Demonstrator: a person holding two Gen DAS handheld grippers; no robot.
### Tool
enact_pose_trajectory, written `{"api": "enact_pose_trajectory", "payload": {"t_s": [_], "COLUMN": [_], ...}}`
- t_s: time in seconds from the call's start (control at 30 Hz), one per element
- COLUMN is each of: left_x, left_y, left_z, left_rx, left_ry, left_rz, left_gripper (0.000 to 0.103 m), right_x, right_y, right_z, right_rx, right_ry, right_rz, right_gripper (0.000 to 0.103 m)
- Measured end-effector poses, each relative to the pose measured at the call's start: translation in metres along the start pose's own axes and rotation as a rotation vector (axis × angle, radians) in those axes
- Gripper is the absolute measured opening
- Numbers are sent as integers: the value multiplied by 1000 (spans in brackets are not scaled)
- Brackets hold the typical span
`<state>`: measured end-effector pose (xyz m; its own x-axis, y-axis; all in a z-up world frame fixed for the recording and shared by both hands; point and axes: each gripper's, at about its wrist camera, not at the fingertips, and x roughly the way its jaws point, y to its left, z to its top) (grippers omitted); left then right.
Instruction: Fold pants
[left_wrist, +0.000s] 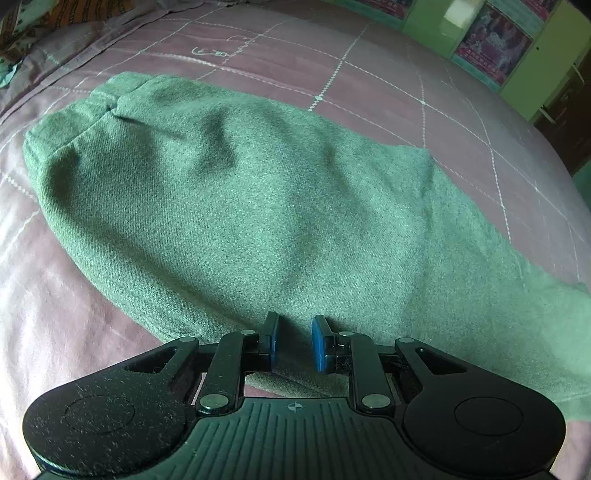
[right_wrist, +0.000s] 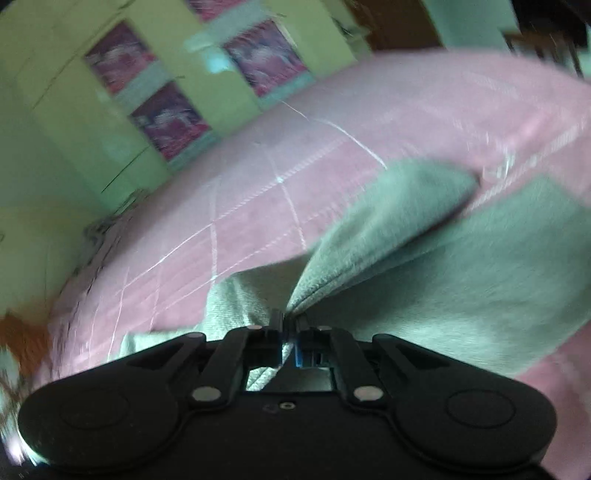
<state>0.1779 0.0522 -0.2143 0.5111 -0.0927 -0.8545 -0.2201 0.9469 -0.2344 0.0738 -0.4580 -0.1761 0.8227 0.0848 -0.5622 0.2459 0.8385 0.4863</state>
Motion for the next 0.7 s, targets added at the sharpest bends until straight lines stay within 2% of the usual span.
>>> {"api": "enact_pose_trajectory", "payload": {"t_s": [0.1, 0.17, 0.2, 0.23, 0.33, 0.43, 0.53, 0.6, 0.7], "left_x": [0, 0, -1, -1, -9, -16, -11, -5, 1], "left_y": [-4, -6, -7, -9, -16, -25, -45, -56, -63], "left_z": [-2, -2, -2, -1, -1, -3, -9, -15, -21], "left_rx": [26, 37, 43, 52, 65, 52, 80, 99, 114], "left_ry": [-12, -15, -17, -20, -40, -43, -21, -8, -13], "left_rz": [14, 24, 29, 35, 42, 3, -23, -14, -6], "left_gripper": [20, 20, 20, 20, 20, 20, 20, 23, 39], "right_x": [-5, 22, 30, 32, 25, 19, 20, 24, 42], "right_y": [3, -12, -20, -23, -28, -39, -62, -74, -93], "right_z": [-23, -38, -42, -40, -27, -11, 4, 8, 25], "right_rx": [-81, -76, -63, -60, -4, 38, 90, 128, 199], "right_ry": [49, 179, 208, 201, 176, 128, 105, 99, 92], "right_rz": [-55, -128, -136, -127, -72, -69, -109, -128, -120], "right_gripper": [6, 6, 5, 9, 30, 41, 42, 42, 40]}}
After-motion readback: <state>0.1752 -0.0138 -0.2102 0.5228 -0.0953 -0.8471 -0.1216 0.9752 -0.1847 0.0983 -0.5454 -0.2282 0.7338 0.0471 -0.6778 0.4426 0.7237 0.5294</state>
